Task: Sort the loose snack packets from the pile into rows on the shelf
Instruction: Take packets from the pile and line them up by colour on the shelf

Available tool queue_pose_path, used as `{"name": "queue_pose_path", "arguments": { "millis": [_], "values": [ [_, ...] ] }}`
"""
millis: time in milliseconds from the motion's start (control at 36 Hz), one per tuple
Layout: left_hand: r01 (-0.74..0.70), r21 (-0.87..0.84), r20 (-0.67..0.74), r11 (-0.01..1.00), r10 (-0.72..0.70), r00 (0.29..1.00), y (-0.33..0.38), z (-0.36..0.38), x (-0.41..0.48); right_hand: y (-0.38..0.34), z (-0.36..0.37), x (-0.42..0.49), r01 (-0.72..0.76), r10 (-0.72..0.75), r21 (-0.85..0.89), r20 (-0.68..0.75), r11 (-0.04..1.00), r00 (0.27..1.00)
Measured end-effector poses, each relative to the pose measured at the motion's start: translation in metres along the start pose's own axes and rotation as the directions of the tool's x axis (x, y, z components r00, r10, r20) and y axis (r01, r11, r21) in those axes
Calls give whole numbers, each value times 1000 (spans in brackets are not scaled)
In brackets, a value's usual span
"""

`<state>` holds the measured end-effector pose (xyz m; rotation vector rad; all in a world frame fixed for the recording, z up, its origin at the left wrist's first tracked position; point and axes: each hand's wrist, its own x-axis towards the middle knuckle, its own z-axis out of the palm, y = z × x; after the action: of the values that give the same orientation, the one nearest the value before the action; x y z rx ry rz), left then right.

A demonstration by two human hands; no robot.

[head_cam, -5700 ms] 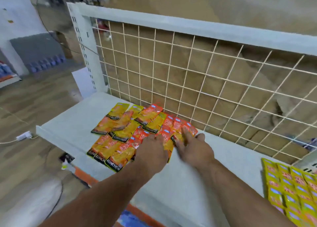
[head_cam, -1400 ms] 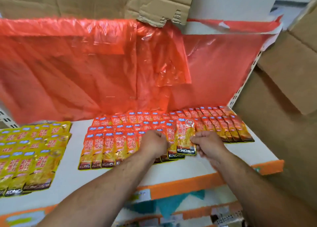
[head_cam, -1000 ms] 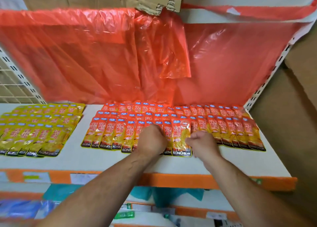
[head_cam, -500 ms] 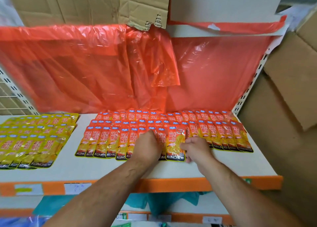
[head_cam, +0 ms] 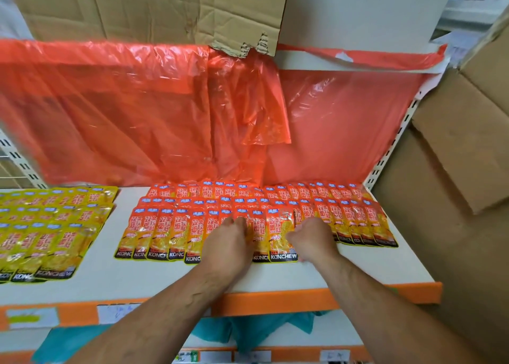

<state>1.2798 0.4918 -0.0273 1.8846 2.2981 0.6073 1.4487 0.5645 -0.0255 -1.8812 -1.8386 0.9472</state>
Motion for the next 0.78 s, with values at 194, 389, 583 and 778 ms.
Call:
{"name": "queue_pose_path", "arguments": {
  "millis": [194, 389, 583, 778],
  "values": [
    [0, 5, -3, 1000, 0, 1000, -9, 2, -2, -6, 7, -3, 18, -30, -184, -63, 983, 998],
    [6, 19, 41, 1000, -7, 999, -13, -3, -2, -6, 13, -2, 54, -93, -341, -98, 938, 991],
    [-19, 54, 19, 998, 18, 1000, -15, 0, -3, -3, 12, -4, 100, -173, -398, -152, 912, 973],
    [-61, 184, -32, 981, 68, 997, -15, -4, -5, -4, 8, -16, 281, -346, -410, -94, 868, 934]
  ]
}}
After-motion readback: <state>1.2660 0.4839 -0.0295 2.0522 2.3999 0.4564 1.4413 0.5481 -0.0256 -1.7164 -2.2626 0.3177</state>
